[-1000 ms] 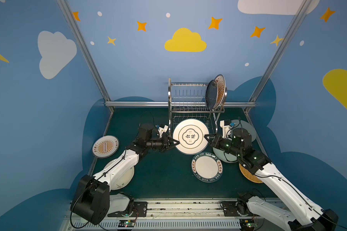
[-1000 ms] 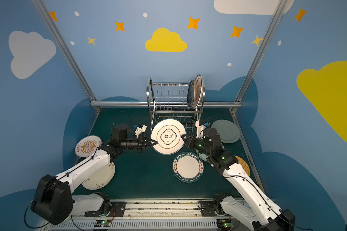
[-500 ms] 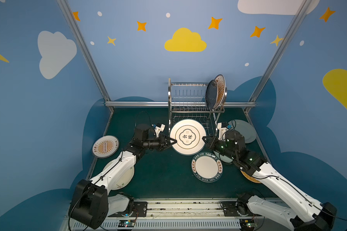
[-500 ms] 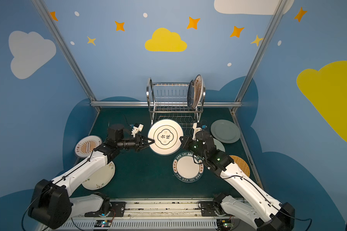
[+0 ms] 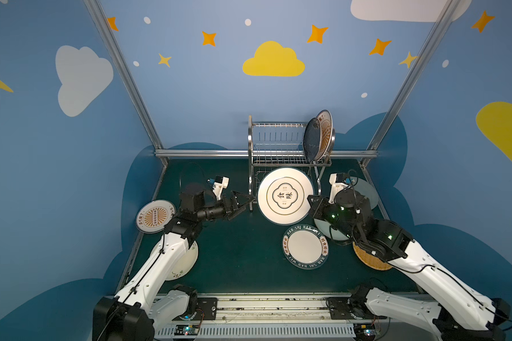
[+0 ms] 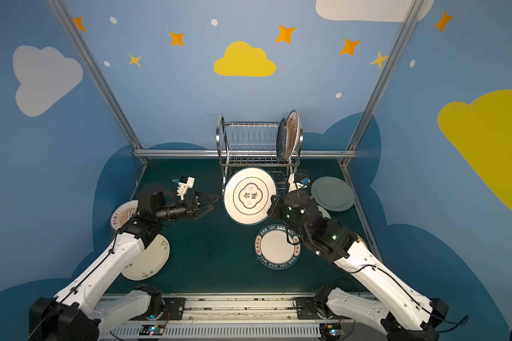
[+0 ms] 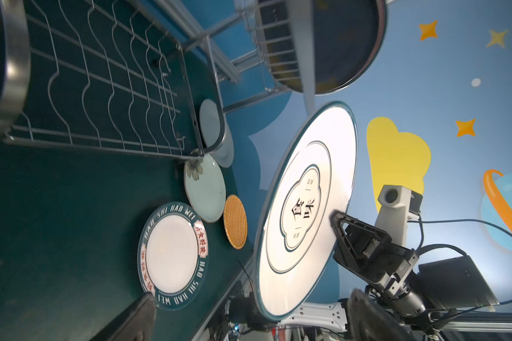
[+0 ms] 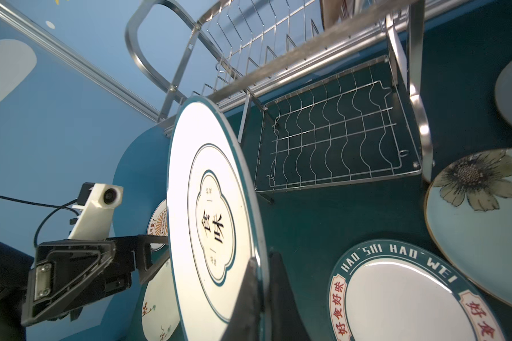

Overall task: Load plates into a dish rack
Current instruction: Place the plate on the dish rack.

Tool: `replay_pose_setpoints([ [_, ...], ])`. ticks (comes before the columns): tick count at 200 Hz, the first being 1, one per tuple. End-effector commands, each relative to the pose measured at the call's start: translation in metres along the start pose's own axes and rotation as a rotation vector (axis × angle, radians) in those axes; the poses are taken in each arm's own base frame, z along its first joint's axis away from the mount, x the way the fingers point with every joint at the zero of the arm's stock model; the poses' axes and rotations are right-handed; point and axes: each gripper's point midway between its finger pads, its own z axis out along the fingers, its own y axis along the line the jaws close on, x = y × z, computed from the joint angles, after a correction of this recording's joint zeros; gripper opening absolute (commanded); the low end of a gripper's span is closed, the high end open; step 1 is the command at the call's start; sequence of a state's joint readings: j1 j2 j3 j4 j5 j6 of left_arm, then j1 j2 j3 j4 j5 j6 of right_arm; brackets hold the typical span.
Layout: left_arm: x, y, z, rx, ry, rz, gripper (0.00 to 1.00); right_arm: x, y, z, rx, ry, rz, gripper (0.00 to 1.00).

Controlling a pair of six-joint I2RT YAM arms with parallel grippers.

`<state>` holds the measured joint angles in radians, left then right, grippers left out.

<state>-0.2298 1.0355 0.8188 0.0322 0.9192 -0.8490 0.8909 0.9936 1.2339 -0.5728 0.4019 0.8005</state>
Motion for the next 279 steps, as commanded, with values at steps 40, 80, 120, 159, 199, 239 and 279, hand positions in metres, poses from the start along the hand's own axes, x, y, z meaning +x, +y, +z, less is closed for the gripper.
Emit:
replay_pose_setpoints([
  [40, -0.013, -0.023, -0.03, -0.024, -0.155, 0.154, 1.0, -0.092, 0.042, -0.037, 0.03, -0.235, -0.13, 0.0],
  [80, -0.014, -0.025, -0.033, -0.019, -0.166, 0.169, 1.0, -0.148, 0.065, -0.043, 0.128, -0.37, -0.231, 0.0],
  [120, -0.015, -0.024, -0.031, -0.004, -0.144, 0.155, 1.0, -0.193, 0.079, -0.043, 0.266, -0.49, -0.343, 0.0],
  [159, -0.011, -0.032, -0.031, 0.039, -0.127, 0.17, 1.0, -0.219, 0.09, -0.029, 0.393, -0.559, -0.449, 0.0],
  [199, -0.007, -0.043, -0.031, 0.098, -0.107, 0.192, 1.0, -0.233, 0.088, -0.012, 0.49, -0.586, -0.511, 0.0],
  [239, -0.004, -0.055, -0.035, 0.145, -0.114, 0.234, 1.0, -0.24, 0.074, 0.012, 0.578, -0.569, -0.562, 0.0],
  [279, -0.003, -0.06, -0.04, 0.155, -0.129, 0.264, 1.0, -0.241, 0.056, 0.036, 0.638, -0.53, -0.586, 0.0],
])
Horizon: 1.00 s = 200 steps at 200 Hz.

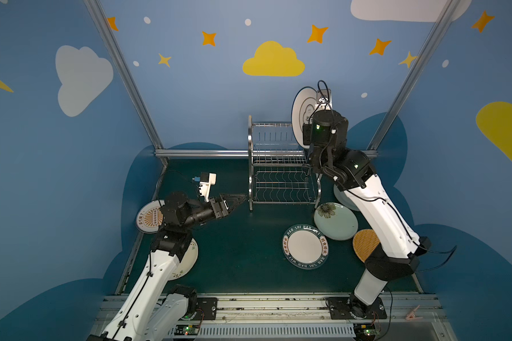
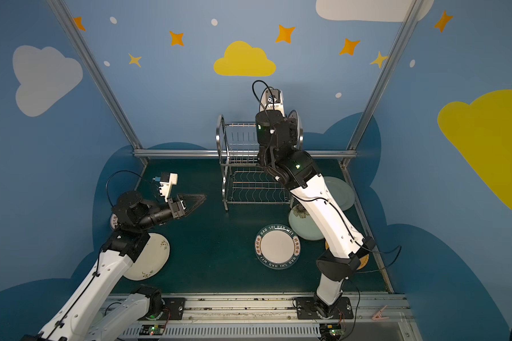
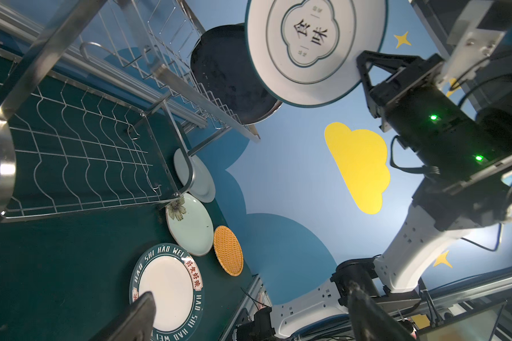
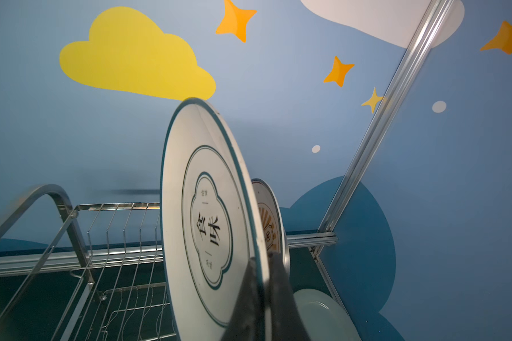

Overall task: Load plates into a dish rack
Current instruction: Place the plate on the dish rack.

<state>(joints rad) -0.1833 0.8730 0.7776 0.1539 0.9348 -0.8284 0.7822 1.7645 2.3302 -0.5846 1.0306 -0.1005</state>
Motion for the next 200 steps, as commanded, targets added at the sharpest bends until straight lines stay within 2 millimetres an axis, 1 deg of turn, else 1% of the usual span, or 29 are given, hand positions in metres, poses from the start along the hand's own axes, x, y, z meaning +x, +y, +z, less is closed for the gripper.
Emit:
replay_pose_setpoints([
  [1, -0.002, -0.014, -0.004, 0.043, -0.014, 0.058, 1.0, -0.012, -0.016, 0.005, 0.047, -0.026, 0.049, 0.0],
  [68, -0.002, -0.012, -0.003, 0.038, -0.014, 0.051, 1.0, 0.022, -0.008, 0.04, 0.077, 0.057, 0.013, 0.0],
  [102, -0.003, -0.012, -0.003, 0.041, -0.016, 0.053, 1.0, 0.037, -0.004, 0.054, 0.071, 0.095, 0.005, 0.0],
  [154, -0.004, -0.011, -0.004, 0.039, -0.02, 0.05, 1.0, 0.053, -0.001, 0.068, 0.093, 0.13, -0.017, 0.0],
  [185, -0.005, -0.012, -0.004, 0.04, -0.023, 0.05, 1.0, 0.061, 0.002, 0.072, 0.115, 0.141, -0.039, 0.0],
  [200, -0.005, -0.011, -0.005, 0.039, -0.027, 0.048, 1.0, 0.061, 0.003, 0.072, 0.13, 0.138, -0.04, 0.0],
])
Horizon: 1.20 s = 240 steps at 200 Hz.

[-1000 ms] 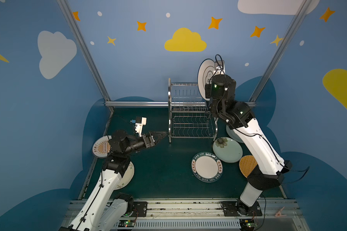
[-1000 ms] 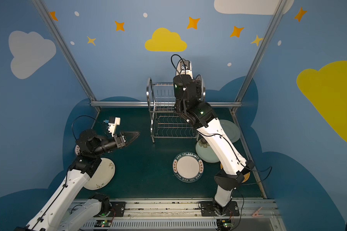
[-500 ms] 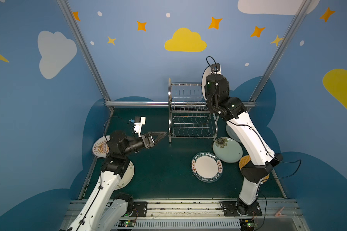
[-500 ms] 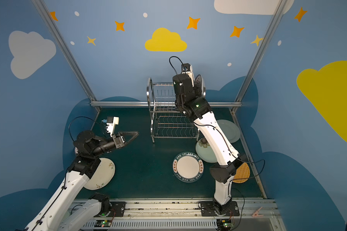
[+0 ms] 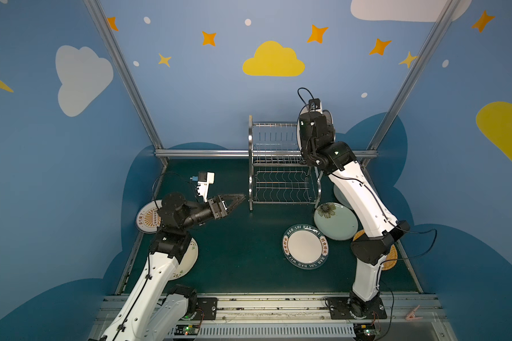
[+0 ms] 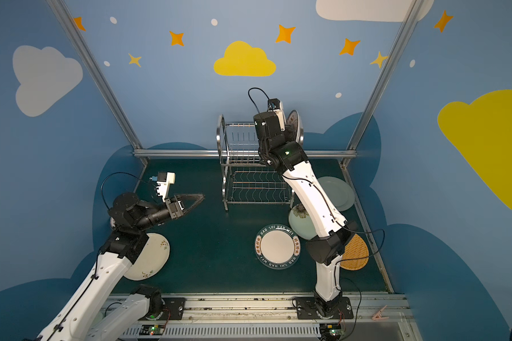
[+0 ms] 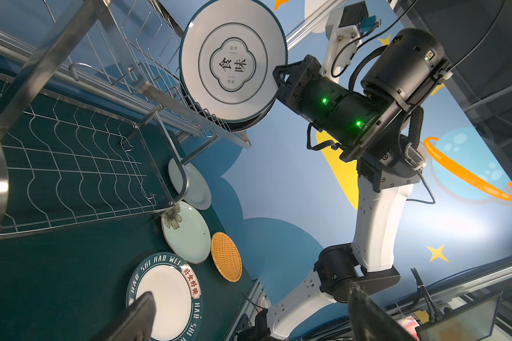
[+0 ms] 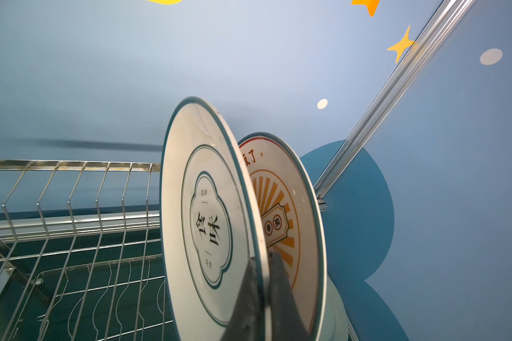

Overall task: Load plates into a dish rack
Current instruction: Place the plate on the dish rack.

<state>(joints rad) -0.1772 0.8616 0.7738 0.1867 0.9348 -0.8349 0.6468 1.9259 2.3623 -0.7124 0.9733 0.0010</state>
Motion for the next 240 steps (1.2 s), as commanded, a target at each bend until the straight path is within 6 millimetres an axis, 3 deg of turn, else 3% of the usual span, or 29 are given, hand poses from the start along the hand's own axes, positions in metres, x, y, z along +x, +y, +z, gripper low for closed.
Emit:
replay_pose_setpoints([
  [1, -0.002, -0.005, -0.002, 0.022, -0.007, 0.023, 1.0, -0.013, -0.013, -0.002, 0.061, -0.033, 0.058, 0.0],
  [81, -0.005, -0.005, -0.005, 0.027, -0.023, 0.016, 1.0, -0.027, 0.001, -0.014, 0.13, -0.1, 0.016, 0.0],
  [162, -0.009, -0.008, -0.008, 0.034, -0.039, 0.016, 1.0, -0.019, 0.015, -0.013, 0.159, -0.101, -0.05, 0.0],
  [240, -0.01, -0.006, -0.008, 0.03, -0.046, 0.011, 1.0, 0.003, 0.025, -0.008, 0.119, -0.041, -0.056, 0.0],
])
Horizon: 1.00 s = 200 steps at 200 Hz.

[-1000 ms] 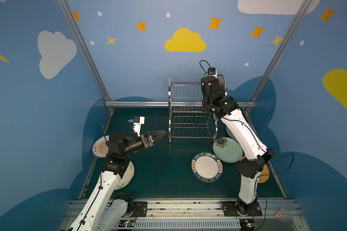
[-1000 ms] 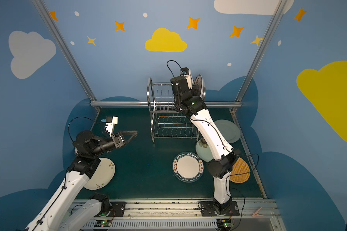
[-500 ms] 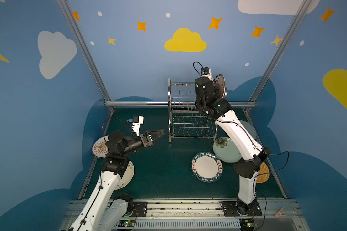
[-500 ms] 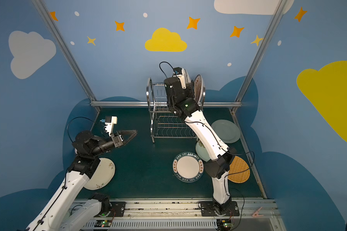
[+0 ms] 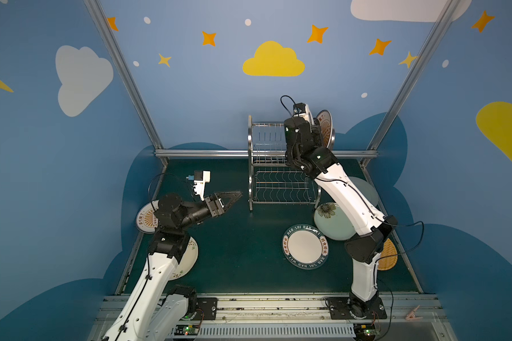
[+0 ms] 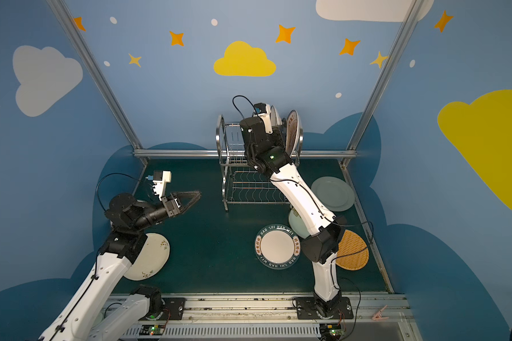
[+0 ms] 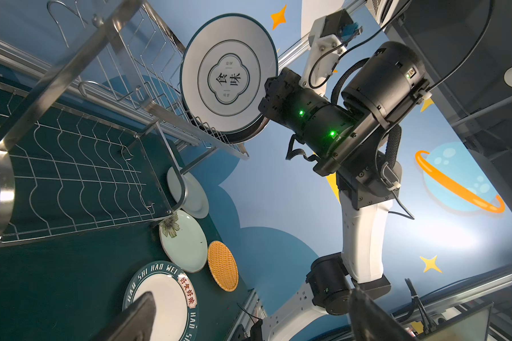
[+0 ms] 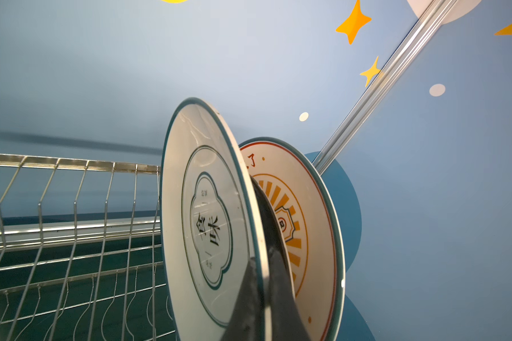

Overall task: Load plates into a dish rack
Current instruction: Place the plate on the dish rack.

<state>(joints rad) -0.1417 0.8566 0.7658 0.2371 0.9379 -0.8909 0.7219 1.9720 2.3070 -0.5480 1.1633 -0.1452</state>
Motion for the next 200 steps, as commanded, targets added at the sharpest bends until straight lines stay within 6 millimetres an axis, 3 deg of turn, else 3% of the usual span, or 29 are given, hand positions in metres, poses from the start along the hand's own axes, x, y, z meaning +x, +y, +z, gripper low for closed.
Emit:
replay_pose_setpoints([
  [1, 0.0, -0.006, -0.003, 0.025, -0.003, 0.03, 1.0, 0.002, 0.002, -0.002, -0.003, 0.007, 0.046, 0.0],
  [115, -0.004, -0.001, -0.005, 0.014, -0.022, 0.015, 1.0, 0.026, 0.012, -0.003, -0.068, 0.08, 0.036, 0.0],
  [200, -0.005, 0.0, -0.005, 0.011, -0.027, 0.012, 1.0, 0.034, 0.006, 0.001, -0.087, 0.114, 0.052, 0.03],
])
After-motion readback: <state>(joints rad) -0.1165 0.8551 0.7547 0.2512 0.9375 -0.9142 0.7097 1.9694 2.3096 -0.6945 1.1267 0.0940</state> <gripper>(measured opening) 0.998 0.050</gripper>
